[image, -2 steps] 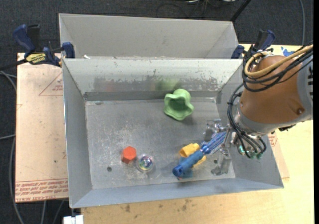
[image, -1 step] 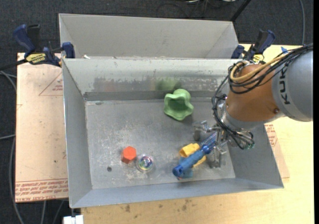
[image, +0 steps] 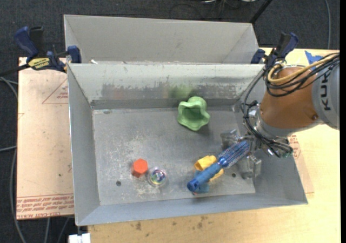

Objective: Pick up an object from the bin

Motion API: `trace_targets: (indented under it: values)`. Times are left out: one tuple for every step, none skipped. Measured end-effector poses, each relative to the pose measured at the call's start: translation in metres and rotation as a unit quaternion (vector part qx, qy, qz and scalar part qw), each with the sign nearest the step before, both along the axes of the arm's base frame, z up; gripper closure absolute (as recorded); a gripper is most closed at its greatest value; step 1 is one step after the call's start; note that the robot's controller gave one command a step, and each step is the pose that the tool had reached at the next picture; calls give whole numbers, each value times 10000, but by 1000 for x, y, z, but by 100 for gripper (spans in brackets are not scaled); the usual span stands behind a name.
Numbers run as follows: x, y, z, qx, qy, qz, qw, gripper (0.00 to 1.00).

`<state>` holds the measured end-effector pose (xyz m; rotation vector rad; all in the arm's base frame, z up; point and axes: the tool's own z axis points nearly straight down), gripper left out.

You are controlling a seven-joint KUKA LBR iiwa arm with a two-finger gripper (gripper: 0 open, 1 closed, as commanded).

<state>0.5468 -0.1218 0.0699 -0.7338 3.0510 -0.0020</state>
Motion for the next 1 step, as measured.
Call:
trace_targets:
  values:
    - [1, 1, 0, 8, -10, -10, 10000, 0]
